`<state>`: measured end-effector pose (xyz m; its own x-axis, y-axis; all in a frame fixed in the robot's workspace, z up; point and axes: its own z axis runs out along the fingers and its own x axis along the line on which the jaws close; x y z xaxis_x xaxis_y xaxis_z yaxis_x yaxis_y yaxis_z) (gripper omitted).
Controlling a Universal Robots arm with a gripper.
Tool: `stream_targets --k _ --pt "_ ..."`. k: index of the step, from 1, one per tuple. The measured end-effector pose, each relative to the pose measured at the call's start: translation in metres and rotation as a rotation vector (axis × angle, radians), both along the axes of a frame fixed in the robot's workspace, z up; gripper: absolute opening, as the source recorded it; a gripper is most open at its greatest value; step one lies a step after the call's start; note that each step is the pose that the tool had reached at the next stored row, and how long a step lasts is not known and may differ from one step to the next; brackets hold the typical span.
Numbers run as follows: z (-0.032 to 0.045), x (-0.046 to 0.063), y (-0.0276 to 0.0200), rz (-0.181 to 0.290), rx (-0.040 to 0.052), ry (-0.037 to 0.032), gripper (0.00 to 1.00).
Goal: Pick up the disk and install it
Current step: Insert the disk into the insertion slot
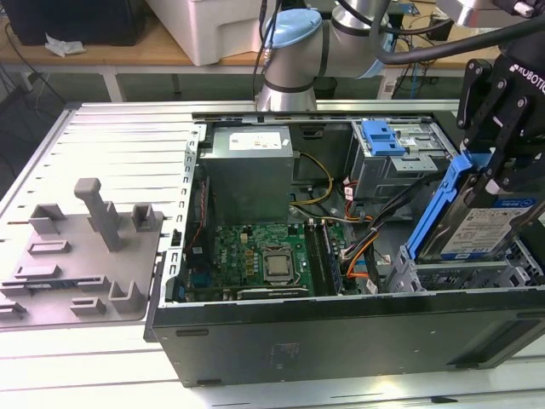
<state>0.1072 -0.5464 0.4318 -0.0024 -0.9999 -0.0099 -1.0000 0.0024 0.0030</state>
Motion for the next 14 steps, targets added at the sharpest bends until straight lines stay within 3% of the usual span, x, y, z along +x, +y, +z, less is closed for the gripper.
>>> stream_targets --k 14 --pt "-0.0099 0.0000 0.0000 0.000 0.0001 0.0000 0.37"
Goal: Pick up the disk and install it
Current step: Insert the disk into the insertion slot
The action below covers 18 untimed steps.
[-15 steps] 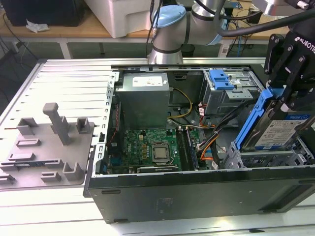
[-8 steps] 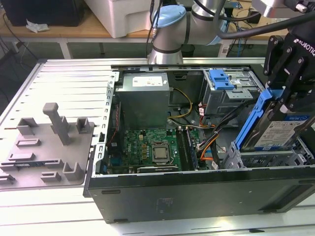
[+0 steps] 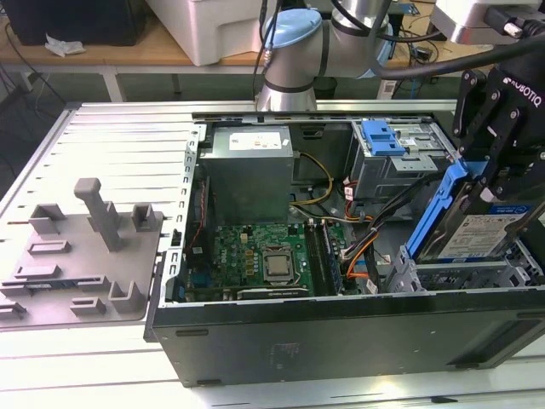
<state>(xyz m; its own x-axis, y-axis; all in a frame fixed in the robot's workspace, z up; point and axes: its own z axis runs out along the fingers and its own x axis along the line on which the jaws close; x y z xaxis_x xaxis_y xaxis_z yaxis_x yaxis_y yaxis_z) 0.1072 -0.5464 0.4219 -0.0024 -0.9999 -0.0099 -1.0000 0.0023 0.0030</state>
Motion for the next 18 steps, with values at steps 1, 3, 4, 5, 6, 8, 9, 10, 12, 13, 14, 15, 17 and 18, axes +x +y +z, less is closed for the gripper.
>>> stream_targets --k 1,3,4,5,6,8,9,10,12,13,14,15,17,18 --pt "-0.0007 0.0000 0.0000 0.000 0.0000 0.0000 0.37" --pt "-0.0017 0.0000 0.0000 0.000 0.0000 0.0000 0.37" --pt "-0.0020 0.0000 0.0000 0.000 0.0000 -0.0001 0.37" --pt "-0.0025 0.0000 0.0000 0.000 0.0000 0.0000 0.37" --pt "-0.0032 0.0000 0.0000 0.000 -0.0001 0.0000 0.37" --pt "-0.0038 0.0000 0.0000 0.000 0.0000 -0.0001 0.37" --pt "-0.0042 0.0000 0.0000 0.000 -0.0001 0.0000 0.37" --pt "-0.0045 0.0000 0.0000 0.000 0.0000 0.0000 0.37" --pt "-0.0058 0.0000 0.0000 0.000 0.0000 0.0000 0.37" --pt "-0.0064 0.0000 0.0000 0.000 0.0000 -0.0001 0.37" --pt "-0.0068 0.0000 0.0000 0.000 0.0000 0.0000 0.37" --pt "-0.0073 0.0000 0.0000 0.000 0.0000 0.0000 0.37" --pt "-0.0081 0.0000 0.0000 0.000 0.0000 0.0000 0.37" --pt "-0.0085 0.0000 0.0000 0.000 0.0000 -0.0001 0.37"
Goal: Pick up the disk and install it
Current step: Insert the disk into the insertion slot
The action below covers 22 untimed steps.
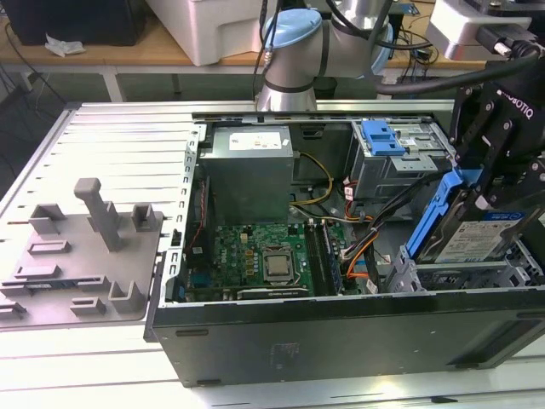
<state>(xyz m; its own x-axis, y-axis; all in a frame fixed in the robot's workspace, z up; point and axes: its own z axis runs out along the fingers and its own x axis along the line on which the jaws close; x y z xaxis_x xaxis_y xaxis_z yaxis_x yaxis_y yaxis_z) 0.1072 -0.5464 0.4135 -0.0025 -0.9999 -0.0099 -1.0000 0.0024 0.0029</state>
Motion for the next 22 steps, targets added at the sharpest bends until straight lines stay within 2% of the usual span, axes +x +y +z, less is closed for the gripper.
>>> stream_targets --k 22 --pt "-0.0086 0.0000 0.0000 0.000 -0.0001 0.0000 0.37"
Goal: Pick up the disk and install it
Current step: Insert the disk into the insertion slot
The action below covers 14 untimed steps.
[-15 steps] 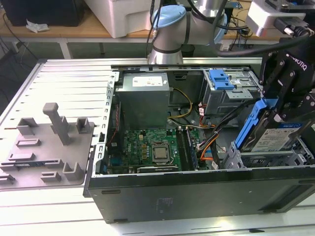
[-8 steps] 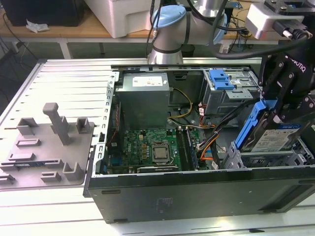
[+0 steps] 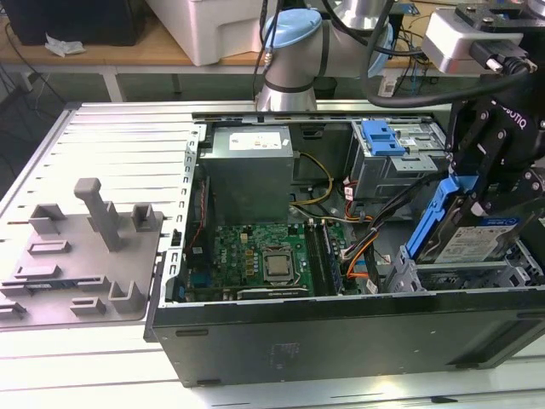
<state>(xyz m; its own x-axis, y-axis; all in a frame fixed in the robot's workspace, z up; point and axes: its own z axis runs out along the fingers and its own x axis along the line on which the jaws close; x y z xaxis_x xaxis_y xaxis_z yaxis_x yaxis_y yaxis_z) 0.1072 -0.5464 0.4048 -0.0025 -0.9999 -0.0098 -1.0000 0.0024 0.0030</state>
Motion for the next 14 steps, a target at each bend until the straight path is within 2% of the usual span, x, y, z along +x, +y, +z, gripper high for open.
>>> stream_targets --k 5,6,8,9,14 --pt "-0.0002 0.0000 0.0000 0.000 0.0000 -0.0001 0.38" --pt "-0.0002 0.0000 0.0000 0.000 0.0001 -0.0001 0.44" --pt "-0.0003 0.0000 0.0000 0.000 0.0003 0.0000 0.44" --pt "-0.0003 0.0000 0.0000 0.000 0.0001 0.0000 0.50" --pt "-0.0003 0.0000 0.0000 0.000 0.0000 0.0000 0.50"
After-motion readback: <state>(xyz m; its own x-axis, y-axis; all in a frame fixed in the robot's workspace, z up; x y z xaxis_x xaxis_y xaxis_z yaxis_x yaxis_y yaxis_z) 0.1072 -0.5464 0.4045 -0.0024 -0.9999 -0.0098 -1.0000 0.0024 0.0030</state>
